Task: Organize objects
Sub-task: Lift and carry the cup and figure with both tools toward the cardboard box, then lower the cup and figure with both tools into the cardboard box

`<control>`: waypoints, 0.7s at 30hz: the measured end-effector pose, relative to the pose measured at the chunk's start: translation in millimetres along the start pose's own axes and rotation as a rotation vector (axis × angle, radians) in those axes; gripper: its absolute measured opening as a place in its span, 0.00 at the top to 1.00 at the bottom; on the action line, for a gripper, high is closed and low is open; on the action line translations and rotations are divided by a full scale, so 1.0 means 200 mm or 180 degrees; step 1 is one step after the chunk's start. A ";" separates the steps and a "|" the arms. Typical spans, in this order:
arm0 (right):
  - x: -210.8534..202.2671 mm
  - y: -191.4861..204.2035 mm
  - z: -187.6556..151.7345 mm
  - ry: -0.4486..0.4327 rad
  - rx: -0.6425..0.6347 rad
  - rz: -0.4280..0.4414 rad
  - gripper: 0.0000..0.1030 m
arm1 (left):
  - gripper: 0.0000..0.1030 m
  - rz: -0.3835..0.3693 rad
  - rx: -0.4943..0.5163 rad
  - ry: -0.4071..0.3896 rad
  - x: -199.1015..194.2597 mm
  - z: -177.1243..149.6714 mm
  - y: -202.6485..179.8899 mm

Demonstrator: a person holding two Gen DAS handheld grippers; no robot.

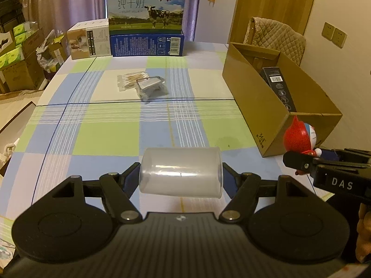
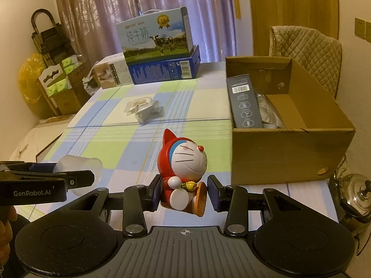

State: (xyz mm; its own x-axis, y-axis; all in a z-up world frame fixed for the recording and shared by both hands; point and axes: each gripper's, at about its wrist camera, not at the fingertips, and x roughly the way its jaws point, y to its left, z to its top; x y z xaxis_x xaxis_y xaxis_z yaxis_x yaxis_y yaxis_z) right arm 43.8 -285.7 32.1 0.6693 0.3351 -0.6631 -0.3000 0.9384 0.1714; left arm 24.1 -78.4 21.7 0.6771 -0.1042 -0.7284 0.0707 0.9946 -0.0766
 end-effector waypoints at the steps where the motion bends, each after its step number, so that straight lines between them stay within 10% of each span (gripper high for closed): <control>1: -0.01 0.00 0.00 -0.0004 0.0006 -0.0009 0.63 | 0.34 -0.0004 0.0016 -0.0001 0.00 0.00 -0.01; 21: -0.15 -0.22 0.01 -0.0139 0.0252 -0.0203 0.63 | 0.34 -0.0163 0.0243 -0.0010 0.00 0.03 -0.23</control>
State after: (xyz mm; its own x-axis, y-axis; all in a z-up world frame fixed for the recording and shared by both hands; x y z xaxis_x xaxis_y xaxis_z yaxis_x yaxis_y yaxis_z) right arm 38.9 -337.1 45.0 0.7147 0.2763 -0.6425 -0.2025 0.9611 0.1880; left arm 25.6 -125.0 29.6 0.6734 -0.1552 -0.7228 0.1609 0.9850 -0.0616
